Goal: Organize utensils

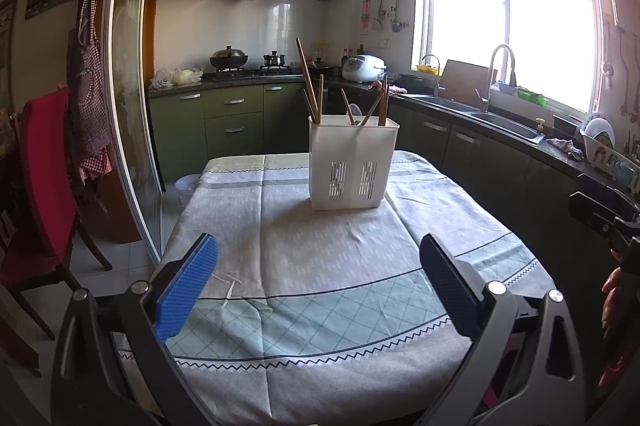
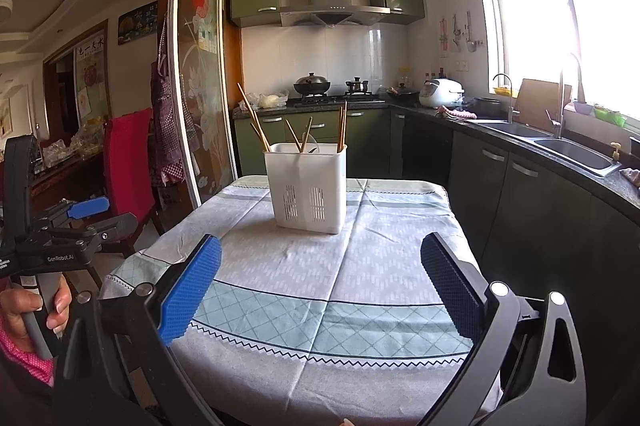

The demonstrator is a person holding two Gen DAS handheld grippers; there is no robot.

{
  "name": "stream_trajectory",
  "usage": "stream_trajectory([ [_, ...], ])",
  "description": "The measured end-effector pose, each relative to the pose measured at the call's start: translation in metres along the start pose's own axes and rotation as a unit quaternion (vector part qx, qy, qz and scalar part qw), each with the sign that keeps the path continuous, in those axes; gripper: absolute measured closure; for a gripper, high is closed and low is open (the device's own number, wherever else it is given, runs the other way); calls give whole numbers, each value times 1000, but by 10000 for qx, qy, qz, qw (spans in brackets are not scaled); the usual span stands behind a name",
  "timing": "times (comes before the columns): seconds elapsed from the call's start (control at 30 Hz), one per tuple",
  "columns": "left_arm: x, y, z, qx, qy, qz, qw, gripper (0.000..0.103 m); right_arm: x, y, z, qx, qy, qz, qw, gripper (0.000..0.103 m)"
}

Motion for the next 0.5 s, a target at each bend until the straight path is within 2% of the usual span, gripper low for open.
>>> stream_trajectory([
  [0.5, -4, -5, -1, -36, -34, 113, 9999, 7, -1, -7, 2, 182, -115, -4, 9998, 5],
])
Point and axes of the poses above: each gripper's, at about its wrist camera, not at the fingertips, and z roughly the way its jaws point, y to its left, x to its underside, the point moved 7 cm from there along z, roughly the way its jaws point, and after that the axes turned 7 degrees about x, right-handed, at the moved point
